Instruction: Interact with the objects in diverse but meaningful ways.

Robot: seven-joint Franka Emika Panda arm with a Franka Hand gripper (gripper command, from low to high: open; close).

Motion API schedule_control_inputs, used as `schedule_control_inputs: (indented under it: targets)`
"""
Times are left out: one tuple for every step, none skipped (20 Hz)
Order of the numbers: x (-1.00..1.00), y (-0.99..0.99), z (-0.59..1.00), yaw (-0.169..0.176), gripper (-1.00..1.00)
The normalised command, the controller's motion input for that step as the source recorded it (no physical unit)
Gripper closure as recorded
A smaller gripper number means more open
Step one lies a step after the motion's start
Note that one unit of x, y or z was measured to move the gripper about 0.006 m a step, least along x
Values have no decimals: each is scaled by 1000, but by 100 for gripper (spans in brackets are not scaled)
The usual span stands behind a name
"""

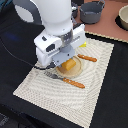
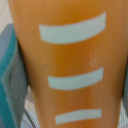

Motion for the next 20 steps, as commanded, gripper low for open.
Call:
schedule_control_inputs:
  targets:
    - [817, 151, 226, -13, 100]
    - [831, 131, 271, -17, 100]
    - [903, 126, 294, -24, 100]
    - [900, 114, 314, -29, 100]
    - [877, 97, 337, -38, 100]
    - [863, 97, 323, -41, 100]
    - [803, 94, 286, -41, 100]
    - [746, 103, 254, -39, 100]
    - [709, 123, 237, -40, 100]
    - [740, 131, 257, -41, 100]
    - [671, 109, 243, -44, 100]
    - [617, 117, 249, -40, 100]
    - [571, 126, 257, -30, -100]
    - [497, 160, 286, -19, -100]
    - [426, 217, 429, -12, -100]
    - [237, 254, 474, -2, -100]
    - [129, 257, 446, 0, -100]
    - [94, 260, 420, 0, -100]
    - [63, 286, 380, 0, -100]
    - [0, 283, 366, 0, -100]
